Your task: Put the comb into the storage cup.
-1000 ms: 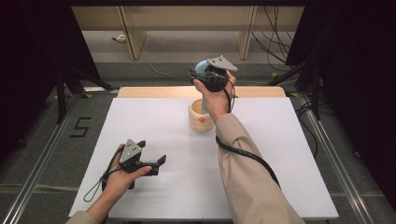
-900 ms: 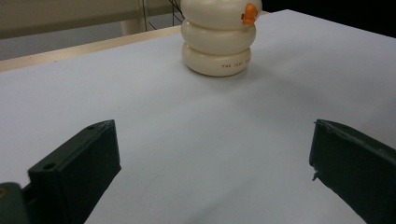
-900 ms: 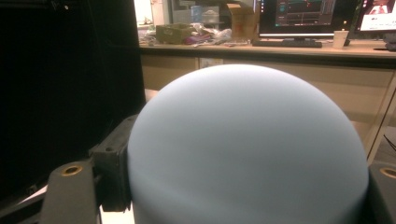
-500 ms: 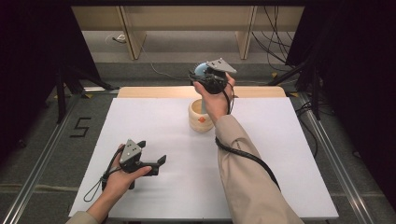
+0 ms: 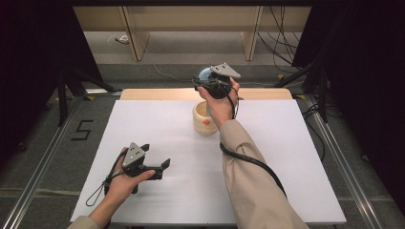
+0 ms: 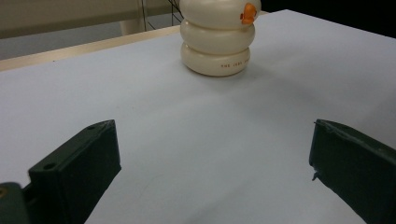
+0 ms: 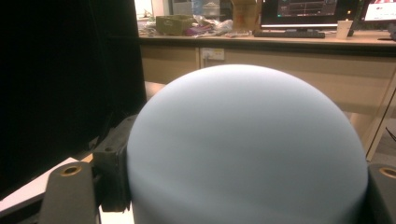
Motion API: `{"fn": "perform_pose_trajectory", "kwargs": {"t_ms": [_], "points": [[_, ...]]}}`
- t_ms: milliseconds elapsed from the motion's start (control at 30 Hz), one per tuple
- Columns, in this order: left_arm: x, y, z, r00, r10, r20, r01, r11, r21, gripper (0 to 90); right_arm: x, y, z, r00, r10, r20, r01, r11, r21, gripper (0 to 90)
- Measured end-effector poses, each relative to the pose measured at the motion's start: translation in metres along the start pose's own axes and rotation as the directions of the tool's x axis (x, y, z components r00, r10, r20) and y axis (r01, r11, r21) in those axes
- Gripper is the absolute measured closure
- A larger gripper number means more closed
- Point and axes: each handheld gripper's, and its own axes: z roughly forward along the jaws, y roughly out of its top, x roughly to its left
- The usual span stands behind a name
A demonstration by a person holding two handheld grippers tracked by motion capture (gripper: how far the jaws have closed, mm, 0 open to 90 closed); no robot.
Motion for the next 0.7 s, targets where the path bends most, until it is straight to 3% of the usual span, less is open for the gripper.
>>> {"fn": "perform_pose_trajectory", "kwargs": {"t_ms": [700], "points": [[-0.001,-0.001,0.001,1.0000,0.003,0.002,-0.003,1.0000,0.003,1.4,-0.002,-0.014,0.000,1.0000,-0.003,0.002,0.003,1.000,0.022,25.5]]}}
